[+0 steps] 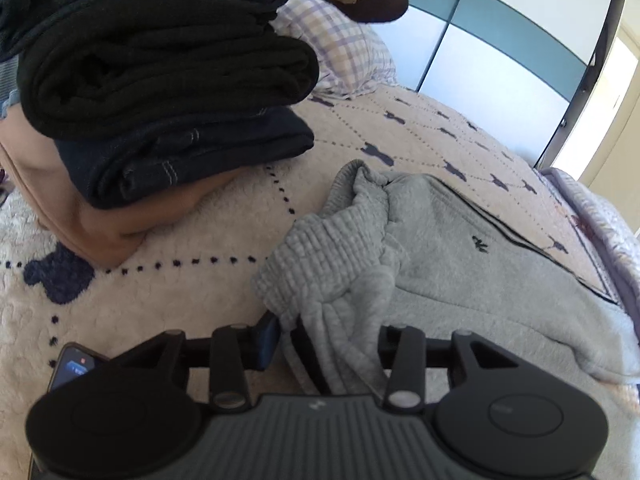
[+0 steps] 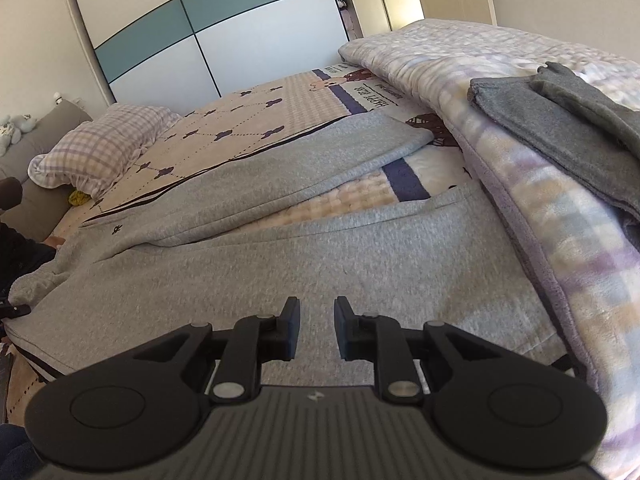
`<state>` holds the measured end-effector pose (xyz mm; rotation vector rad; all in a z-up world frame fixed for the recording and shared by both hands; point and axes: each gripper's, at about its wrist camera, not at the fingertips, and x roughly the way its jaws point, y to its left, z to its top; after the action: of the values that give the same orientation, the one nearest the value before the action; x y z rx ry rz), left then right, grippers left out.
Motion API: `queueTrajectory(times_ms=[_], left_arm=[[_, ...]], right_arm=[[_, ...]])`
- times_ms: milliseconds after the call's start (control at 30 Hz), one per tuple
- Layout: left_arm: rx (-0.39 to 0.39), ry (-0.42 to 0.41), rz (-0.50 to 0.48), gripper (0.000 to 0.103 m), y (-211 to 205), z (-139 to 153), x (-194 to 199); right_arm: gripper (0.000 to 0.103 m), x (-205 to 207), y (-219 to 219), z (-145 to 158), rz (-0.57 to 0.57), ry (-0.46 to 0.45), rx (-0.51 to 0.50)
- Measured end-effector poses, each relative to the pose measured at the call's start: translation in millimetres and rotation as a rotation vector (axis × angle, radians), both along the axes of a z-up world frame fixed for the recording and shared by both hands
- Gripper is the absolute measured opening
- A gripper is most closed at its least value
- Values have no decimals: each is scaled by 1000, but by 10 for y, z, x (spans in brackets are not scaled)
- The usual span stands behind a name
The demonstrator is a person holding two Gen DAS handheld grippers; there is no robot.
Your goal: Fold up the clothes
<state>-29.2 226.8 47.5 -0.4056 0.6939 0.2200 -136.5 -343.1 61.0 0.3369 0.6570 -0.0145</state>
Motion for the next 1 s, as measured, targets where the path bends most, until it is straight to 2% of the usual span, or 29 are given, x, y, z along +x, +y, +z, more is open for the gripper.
queueTrajectory(times_ms=[133, 333, 400, 467, 533, 600, 667, 867, 1000], left_arm=[[26, 35, -10, 49, 4, -107, 60], [99, 42, -24, 52, -48, -130, 88], [99, 46, -18, 52, -59, -88, 34], [68, 26, -21, 52, -39, 33, -97], [92, 9, -56, 57, -42, 169, -161], [102, -1, -82, 58, -56, 277, -175], [135, -10, -105, 59, -88, 344, -154], [95, 28, -74, 67, 9, 265, -153], [106, 6, -51, 72, 42, 393, -324]], right_arm=[[20, 44, -11, -77, 3, 22, 25], [20, 101, 16, -94, 22, 21, -11], [20, 130, 13, -80, 26, 15, -24], [20, 159, 11, -65, 30, 10, -37], [22, 189, 8, -51, 34, 5, -50], [26, 246, -7, -39, 36, -2, -60], [26, 429, -46, -25, 37, -9, -56], [31, 1164, -77, 15, 108, -36, -31], [32, 1723, -71, -69, 125, -6, -23]])
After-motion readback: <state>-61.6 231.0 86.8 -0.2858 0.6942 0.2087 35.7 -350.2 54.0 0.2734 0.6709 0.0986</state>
